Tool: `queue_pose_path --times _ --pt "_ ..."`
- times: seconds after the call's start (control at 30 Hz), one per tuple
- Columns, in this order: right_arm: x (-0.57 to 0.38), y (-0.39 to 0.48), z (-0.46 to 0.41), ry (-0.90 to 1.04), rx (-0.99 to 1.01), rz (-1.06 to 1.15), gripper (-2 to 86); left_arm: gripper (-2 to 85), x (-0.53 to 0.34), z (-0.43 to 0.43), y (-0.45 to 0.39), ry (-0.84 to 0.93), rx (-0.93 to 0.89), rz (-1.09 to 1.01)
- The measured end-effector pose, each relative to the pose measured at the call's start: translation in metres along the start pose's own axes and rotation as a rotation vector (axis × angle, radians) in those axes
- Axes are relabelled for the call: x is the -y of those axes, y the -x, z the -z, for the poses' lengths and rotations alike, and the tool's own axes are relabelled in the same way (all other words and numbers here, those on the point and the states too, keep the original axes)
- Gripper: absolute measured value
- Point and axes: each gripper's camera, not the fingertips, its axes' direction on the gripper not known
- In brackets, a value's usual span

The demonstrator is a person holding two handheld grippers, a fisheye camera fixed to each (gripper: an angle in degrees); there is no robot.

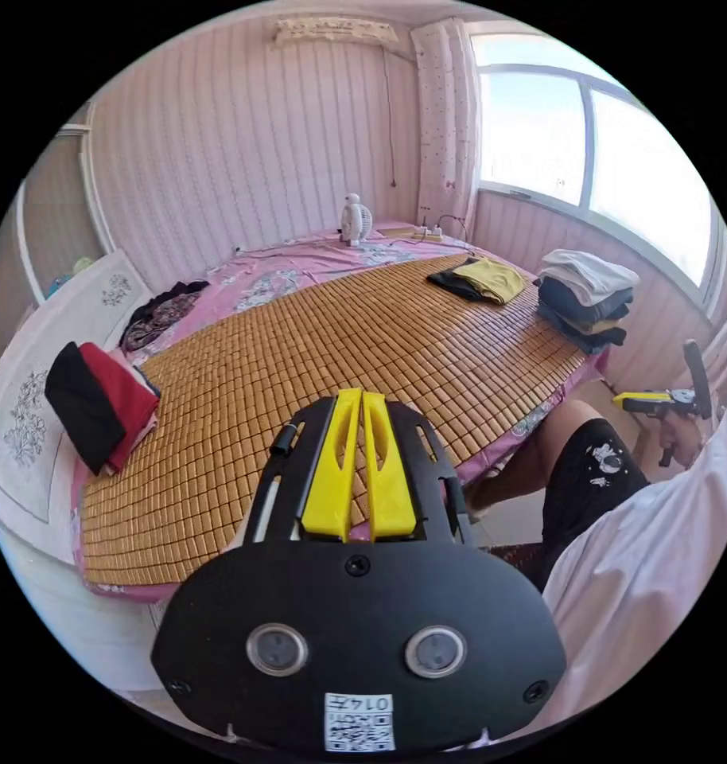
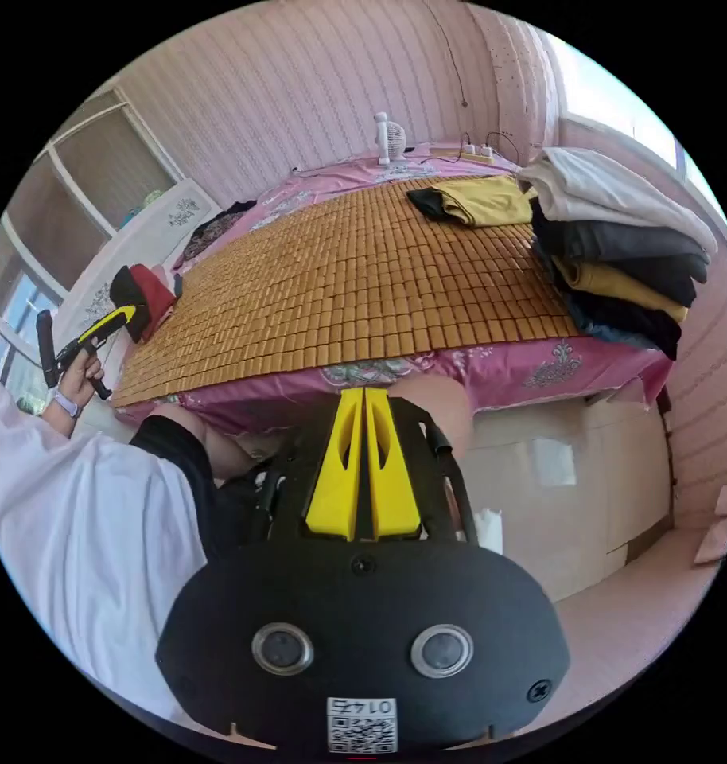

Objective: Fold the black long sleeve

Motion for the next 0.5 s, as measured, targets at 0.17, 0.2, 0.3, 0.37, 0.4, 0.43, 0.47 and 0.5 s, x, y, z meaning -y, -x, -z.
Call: queue_pose_path --times 0.17,0.2,0.3,0.37,0.4,0.43,0.47,0.5 --pt "0.036 0.110 0.032 -0.151 -0.024 0.332 -0.4 -1.0 -0.075 0.097 -0.008 -0.214 0.072 0.111" --pt "0.039 0.123 0.038 -0.188 -0.029 0.368 -0.3 -1.0 -0.082 0.108 -0.012 -0.237 0.087 0.107" --pt "0.040 0.188 0.069 -0.356 -0.008 0.511 -0.4 -1.0 -0.119 0.158 -0.038 -0.312 0.241 0.058" --pt "0.031 0.226 0.092 -0.483 0.203 0.555 -0.6 -1.0 -0.160 0.199 -0.059 -0.415 0.394 0.052" --pt "0.028 0.234 0.095 -0.504 0.257 0.574 -0.6 -1.0 -0.172 0.208 -0.062 -0.441 0.420 0.067" --pt "0.021 0.251 0.096 -0.526 0.336 0.647 -0.7 -1.0 -0.195 0.224 -0.065 -0.481 0.457 0.105" --pt "0.014 0.268 0.093 -0.509 0.372 0.731 -0.8 -1.0 -0.218 0.236 -0.066 -0.505 0.478 0.142" --pt "0.012 0.276 0.091 -0.488 0.377 0.761 -0.8 -1.0 -0.229 0.242 -0.066 -0.511 0.486 0.158"
